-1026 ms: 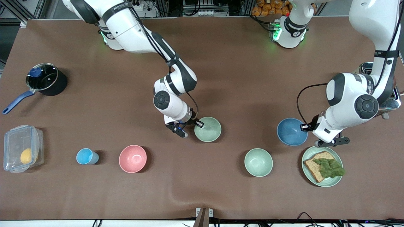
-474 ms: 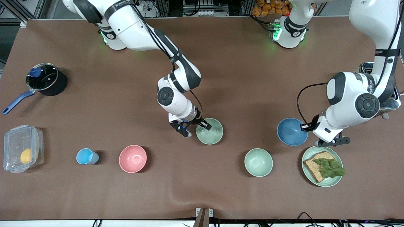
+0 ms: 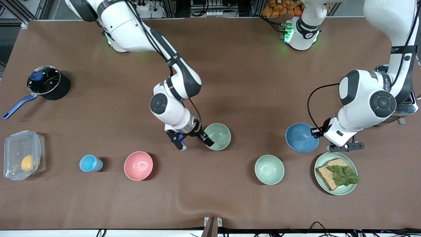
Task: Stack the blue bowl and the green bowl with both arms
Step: 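Set the green bowl down, open the right gripper and draw back, then lift the blue bowl with the left gripper over the green bowl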
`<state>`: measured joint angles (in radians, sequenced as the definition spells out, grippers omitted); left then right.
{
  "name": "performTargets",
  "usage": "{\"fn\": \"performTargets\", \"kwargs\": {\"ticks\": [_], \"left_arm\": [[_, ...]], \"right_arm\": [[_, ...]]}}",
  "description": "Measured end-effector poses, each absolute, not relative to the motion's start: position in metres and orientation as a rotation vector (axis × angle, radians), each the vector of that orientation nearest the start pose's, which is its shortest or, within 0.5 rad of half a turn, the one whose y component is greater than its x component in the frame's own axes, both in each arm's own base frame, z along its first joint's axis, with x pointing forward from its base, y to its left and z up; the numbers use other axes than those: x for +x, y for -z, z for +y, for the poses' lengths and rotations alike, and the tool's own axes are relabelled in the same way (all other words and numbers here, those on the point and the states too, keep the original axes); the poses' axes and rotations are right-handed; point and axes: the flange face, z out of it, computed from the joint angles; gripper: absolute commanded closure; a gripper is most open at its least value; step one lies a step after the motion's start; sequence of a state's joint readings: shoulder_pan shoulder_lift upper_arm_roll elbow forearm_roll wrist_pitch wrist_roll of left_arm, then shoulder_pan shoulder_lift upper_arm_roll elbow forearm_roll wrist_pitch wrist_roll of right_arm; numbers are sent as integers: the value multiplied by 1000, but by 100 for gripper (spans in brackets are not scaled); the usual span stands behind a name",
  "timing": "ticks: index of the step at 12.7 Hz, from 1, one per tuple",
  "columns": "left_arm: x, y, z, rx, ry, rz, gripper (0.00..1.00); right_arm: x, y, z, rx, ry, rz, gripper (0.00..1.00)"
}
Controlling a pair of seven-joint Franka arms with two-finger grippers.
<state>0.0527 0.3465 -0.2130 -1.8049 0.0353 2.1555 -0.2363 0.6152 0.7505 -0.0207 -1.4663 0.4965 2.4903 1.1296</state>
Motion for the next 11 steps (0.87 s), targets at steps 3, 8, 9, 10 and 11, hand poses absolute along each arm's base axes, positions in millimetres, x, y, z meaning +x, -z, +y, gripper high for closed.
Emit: {"fn": "performTargets", "kwargs": {"ticks": [3, 8, 9, 10, 11], "left_arm": [[628, -381, -106, -3189, 43, -72, 100], [608, -419, -131, -3178, 4, 6, 100], [603, -422, -143, -3179, -5, 39, 100], [599, -422, -155, -3182, -15, 72, 100], [595, -419, -168, -3185, -27, 98, 100]], "right_arm": [[643, -260, 373, -2376, -163, 1313, 0], [651, -224, 349, -2293, -244, 1499, 0], [648, -214, 351, -2295, -258, 1516, 0], [645, -206, 353, -2293, -268, 1532, 0], [643, -201, 356, -2287, -273, 1549, 0]]}}
